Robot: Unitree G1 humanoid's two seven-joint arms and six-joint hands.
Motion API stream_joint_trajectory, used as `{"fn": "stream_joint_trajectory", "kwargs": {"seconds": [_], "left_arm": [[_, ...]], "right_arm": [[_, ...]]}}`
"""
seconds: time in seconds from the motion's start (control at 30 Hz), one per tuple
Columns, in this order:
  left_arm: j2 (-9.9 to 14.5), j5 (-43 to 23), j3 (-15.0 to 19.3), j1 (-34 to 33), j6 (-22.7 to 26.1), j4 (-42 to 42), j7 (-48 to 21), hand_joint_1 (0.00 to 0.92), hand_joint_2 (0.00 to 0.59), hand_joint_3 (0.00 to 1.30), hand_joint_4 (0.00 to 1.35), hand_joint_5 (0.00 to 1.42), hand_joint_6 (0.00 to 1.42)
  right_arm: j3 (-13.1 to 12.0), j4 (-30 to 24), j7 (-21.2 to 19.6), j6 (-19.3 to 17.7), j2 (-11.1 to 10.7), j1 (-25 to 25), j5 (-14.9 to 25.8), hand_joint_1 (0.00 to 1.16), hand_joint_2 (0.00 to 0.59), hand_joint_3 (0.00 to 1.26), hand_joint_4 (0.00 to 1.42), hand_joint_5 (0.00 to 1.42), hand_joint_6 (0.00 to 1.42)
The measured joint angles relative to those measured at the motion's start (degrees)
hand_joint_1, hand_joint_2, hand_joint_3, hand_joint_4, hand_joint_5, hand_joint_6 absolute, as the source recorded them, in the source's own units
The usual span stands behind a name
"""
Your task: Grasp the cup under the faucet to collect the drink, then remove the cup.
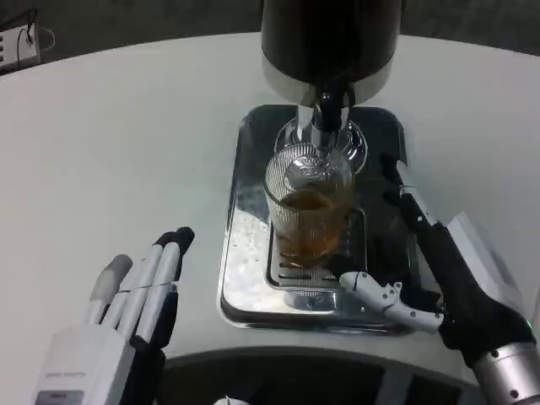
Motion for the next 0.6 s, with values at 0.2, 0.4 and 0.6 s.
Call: {"fn": "stream_joint_trajectory", "kwargs": {"seconds": [0.2, 0.4, 0.6], "left_arm": [[0.18, 0.02, -0.21, -0.77, 0.17, 0.01, -0.03, 0.0, 0.164, 0.0, 0.0, 0.09, 0.01], [0.45, 0.02, -0.27, -0.98, 0.88, -0.02, -0.77, 0.0, 0.164, 0.0, 0.0, 0.09, 0.01], [0.44, 0.03, -0.42, -0.89, 1.64, -0.42, -1.15, 0.0, 0.164, 0.0, 0.0, 0.09, 0.01]], "right_arm": [[0.33, 2.75, -0.24, -0.99, 0.61, -2.89, 1.13, 0.54, 0.245, 0.0, 0.07, 0.17, 0.3], [0.71, 5.13, -0.39, -1.68, 1.46, -4.76, 1.67, 0.56, 0.242, 0.0, 0.07, 0.17, 0.3], [1.03, 7.18, -0.61, -2.55, 2.26, -6.32, 1.83, 0.57, 0.242, 0.0, 0.07, 0.17, 0.3]]}}
